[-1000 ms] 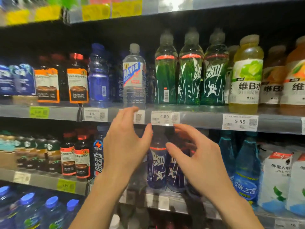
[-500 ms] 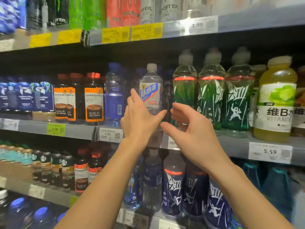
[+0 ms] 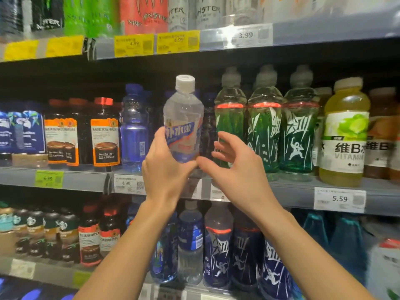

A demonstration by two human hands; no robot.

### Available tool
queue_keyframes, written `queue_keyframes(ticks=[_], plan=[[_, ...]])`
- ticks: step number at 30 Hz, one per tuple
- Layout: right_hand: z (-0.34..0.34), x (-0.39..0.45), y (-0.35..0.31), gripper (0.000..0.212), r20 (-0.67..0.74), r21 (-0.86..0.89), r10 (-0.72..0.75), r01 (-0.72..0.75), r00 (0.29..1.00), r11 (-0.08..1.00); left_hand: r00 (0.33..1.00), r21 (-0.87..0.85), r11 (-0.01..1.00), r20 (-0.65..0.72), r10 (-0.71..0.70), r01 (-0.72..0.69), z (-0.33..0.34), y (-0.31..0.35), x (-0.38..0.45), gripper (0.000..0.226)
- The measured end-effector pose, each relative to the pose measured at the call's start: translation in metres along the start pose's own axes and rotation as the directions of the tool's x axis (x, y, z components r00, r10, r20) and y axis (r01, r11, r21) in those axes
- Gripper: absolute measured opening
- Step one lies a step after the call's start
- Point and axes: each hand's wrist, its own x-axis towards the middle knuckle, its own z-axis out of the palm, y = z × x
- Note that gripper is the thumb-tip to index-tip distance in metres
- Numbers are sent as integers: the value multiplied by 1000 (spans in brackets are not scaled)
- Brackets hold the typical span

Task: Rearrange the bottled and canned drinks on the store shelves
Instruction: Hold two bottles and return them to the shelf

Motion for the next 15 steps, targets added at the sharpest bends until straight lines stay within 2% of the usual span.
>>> queue_keyframes(ticks=[2,4,8,12,15], plan=[[1,0,-5,82,-23,36,-54,55,998,998,994,28,994,-27,109,-108,-2,5,-2,72],[-1,1,-8,79,-56,76,-130,134,990,988,975,58,976,-67,213,-209,-5,17,-5,66],[-23,3,-15,67,-112,309,-173,200,979,930,936,66,943,-117,331,-325,-10,43,-23,71],[-55,-10,-13,59,-167,354,-166,216,972,910,935,-3,936,-51,352,-352,-8,61,-40,79],[-83,-19,-14,56,-247,336,-81,164,965,927,922,-82,927,105,373,-366,0,84,-42,83]])
